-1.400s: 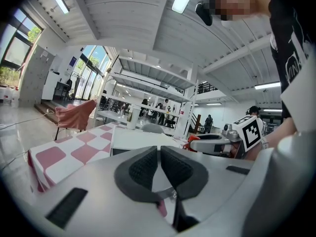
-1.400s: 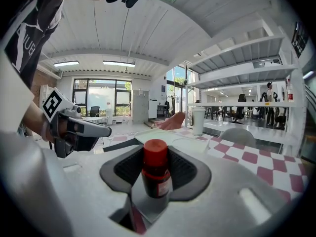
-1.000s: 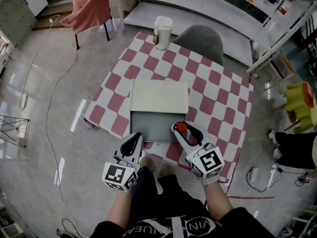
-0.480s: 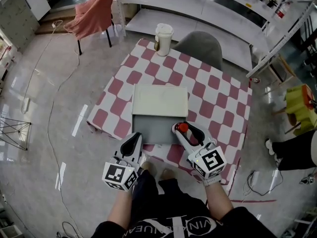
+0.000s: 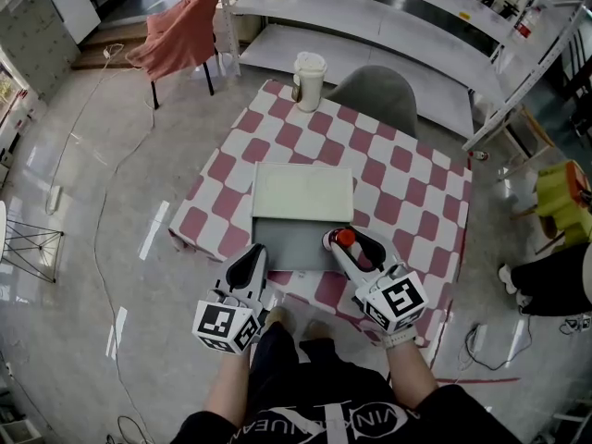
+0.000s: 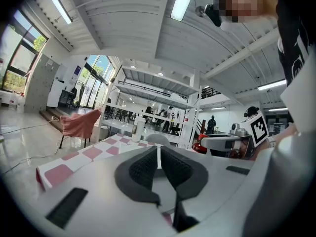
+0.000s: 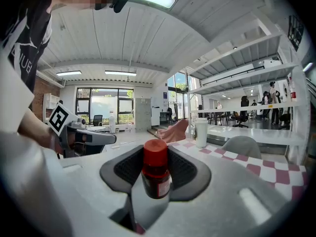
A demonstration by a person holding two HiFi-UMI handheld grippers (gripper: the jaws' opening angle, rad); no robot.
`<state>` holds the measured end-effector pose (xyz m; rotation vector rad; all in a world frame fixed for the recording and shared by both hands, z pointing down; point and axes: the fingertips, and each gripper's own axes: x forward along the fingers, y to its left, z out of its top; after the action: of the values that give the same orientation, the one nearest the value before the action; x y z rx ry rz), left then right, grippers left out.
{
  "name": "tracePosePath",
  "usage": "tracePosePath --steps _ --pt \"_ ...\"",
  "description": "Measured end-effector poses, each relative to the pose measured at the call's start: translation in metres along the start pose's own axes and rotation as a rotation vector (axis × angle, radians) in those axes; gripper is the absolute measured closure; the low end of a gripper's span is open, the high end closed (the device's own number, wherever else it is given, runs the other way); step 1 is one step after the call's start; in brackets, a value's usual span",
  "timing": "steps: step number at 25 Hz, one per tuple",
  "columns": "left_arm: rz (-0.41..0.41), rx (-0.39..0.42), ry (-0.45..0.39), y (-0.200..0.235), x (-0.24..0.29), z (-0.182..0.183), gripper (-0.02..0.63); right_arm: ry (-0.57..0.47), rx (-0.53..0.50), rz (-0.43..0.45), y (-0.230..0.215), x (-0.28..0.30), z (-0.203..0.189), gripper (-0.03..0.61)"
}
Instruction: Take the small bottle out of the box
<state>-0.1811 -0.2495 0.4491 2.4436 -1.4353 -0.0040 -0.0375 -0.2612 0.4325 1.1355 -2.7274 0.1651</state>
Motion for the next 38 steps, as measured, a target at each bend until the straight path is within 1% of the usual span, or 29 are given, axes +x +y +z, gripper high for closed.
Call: tracePosePath --steps 8,18,38 --pt "0.012 0.012 -0.018 0.004 -0.001 0.011 0.588 -0.005 -0.001 -0.003 -0.001 -0.002 0.006 0.433" --pt "-0.01 0.024 -0.037 -0.001 0.002 0.022 0.588 -0.012 -0.011 -0.003 -0.003 -0.002 0.017 0.433" --pt "-0.012 0.04 -0.07 0.0 -0.004 0.042 0.588 -0.046 -0.031 -0.009 0.001 -0.008 0.043 0.433"
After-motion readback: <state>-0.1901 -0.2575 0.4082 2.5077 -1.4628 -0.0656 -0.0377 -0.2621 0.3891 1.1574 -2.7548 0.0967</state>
